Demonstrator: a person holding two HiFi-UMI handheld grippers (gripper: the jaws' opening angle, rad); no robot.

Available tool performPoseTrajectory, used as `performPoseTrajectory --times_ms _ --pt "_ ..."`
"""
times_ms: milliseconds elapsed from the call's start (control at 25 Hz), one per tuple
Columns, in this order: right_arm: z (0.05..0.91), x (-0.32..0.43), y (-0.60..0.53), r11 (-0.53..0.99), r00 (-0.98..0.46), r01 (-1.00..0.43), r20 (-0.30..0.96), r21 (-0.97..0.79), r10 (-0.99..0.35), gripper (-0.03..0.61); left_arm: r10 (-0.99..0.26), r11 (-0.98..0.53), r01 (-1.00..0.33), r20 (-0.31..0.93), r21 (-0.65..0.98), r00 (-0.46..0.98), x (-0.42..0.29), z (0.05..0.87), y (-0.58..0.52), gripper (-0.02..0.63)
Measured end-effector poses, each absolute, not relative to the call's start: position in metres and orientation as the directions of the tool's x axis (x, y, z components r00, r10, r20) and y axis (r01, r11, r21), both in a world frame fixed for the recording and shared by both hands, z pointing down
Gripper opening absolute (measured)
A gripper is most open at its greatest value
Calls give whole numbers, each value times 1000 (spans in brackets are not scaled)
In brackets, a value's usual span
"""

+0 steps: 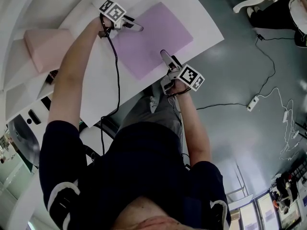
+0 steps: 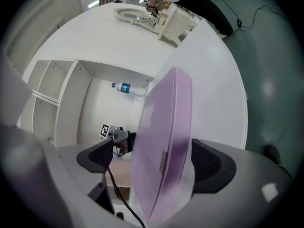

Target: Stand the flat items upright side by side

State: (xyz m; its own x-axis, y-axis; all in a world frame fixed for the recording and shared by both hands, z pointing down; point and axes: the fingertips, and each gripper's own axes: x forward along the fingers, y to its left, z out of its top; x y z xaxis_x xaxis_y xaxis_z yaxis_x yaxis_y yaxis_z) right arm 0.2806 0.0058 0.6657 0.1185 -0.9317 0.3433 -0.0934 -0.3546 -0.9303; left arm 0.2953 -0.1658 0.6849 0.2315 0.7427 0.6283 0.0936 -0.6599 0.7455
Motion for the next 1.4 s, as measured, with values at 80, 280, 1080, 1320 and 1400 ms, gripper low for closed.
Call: performPoseTrajectory --times_ms 80,280,1080,1320,1400 --pt "666 281 5 -350 118 -91 339 -932 -933 503 743 -661 99 631 744 224 296 684 -166 488" --pt "666 283 2 -325 112 -75 316 -943 -942 503 761 -643 101 619 759 192 293 684 -157 485" --pt "675 290 8 -300 -6 -54 301 -952 -954 386 722 -691 152 684 707 104 285 690 -156 413" --pt "673 281 10 -255 -55 -17 256 -967 -965 387 707 -703 185 703 687 74 283 691 -154 413" --pt "673 280 10 -260 -42 -25 261 -965 -964 382 700 -708 190 711 680 66 283 691 -154 413"
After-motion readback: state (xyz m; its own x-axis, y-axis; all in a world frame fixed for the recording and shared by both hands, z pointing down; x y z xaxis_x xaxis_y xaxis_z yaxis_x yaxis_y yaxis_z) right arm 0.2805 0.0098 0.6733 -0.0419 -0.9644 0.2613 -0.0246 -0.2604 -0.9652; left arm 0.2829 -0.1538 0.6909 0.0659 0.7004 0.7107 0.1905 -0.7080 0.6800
